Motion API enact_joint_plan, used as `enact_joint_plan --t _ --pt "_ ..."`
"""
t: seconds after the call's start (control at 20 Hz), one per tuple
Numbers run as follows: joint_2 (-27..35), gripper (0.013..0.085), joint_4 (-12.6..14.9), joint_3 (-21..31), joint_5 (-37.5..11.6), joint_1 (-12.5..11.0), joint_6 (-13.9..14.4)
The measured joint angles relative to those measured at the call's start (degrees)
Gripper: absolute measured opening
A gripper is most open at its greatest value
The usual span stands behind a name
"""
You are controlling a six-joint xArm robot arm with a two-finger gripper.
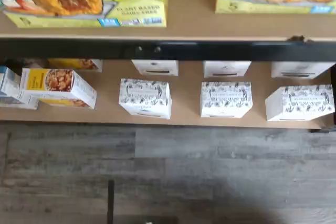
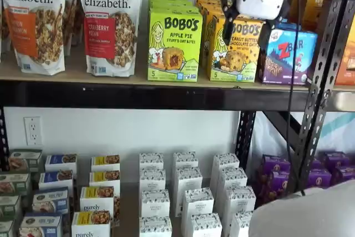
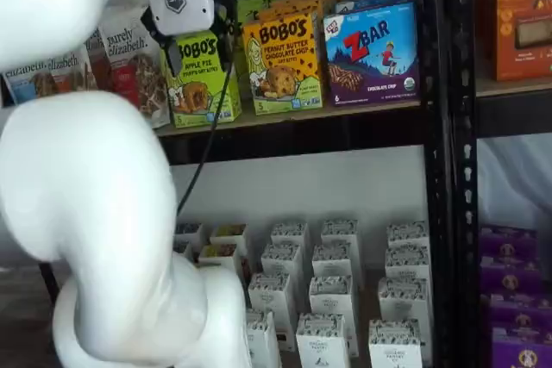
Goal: Pick the green box on the top shelf, the fourth from the left
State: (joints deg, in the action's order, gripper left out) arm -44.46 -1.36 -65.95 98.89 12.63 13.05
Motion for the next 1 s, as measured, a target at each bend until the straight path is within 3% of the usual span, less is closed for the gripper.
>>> enact_joint_plan --t 0.25,0.8,1.0 --pt "2.32 0.085 -0.03 -1.24 -1.84 1.3 1.26" --pt "6.59 0.085 -0.49 -4.68 -6.14 1.64 1.42" --pt "7.71 0.085 0.5 -5.72 -7.18 2.31 1.91"
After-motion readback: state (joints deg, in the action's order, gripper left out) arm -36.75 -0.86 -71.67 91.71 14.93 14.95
